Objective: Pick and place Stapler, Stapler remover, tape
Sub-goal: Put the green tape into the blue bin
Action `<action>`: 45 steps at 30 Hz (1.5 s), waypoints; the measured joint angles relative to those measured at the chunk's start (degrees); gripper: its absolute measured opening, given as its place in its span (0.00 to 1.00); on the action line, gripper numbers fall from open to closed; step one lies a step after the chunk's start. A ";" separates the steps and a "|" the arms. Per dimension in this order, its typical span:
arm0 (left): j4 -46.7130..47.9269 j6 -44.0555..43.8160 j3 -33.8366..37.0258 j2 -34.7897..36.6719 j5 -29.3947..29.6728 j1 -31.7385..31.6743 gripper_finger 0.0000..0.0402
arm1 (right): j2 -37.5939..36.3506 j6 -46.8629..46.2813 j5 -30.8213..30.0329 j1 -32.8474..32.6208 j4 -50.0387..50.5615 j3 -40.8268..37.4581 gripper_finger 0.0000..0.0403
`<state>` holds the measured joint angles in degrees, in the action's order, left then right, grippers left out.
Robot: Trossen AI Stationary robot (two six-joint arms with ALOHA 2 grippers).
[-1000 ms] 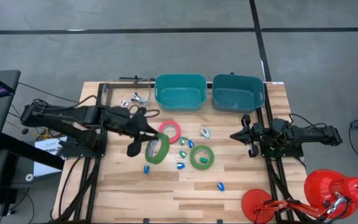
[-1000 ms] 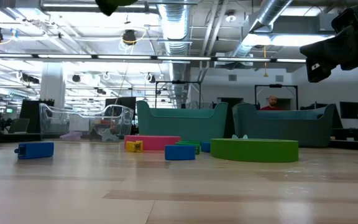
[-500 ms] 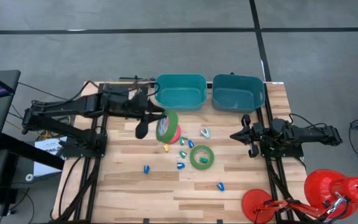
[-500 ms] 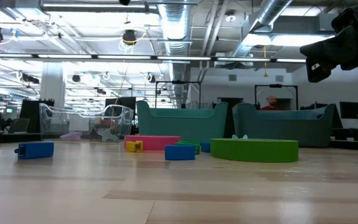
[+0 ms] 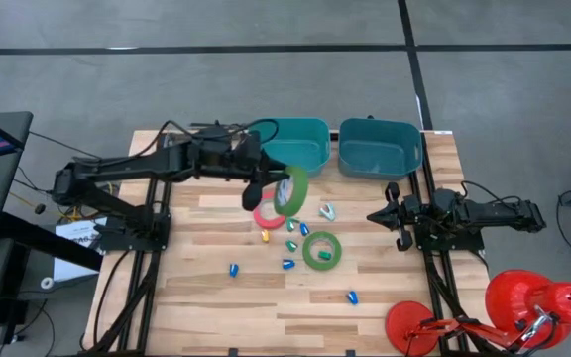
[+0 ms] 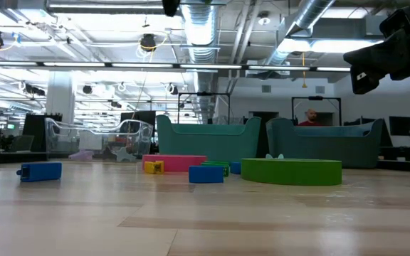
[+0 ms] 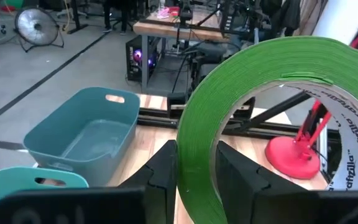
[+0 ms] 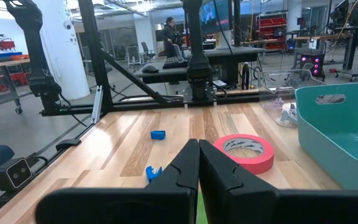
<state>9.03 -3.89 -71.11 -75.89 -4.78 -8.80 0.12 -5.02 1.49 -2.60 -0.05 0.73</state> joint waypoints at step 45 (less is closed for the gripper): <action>-0.54 -1.49 0.00 -1.23 0.02 -0.28 0.19 | 0.26 -25.09 -15.07 -0.01 -28.12 0.00 0.00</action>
<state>8.49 -5.39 -71.11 -77.12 -4.75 -9.08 0.38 -30.11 -13.58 -2.61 -28.17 0.73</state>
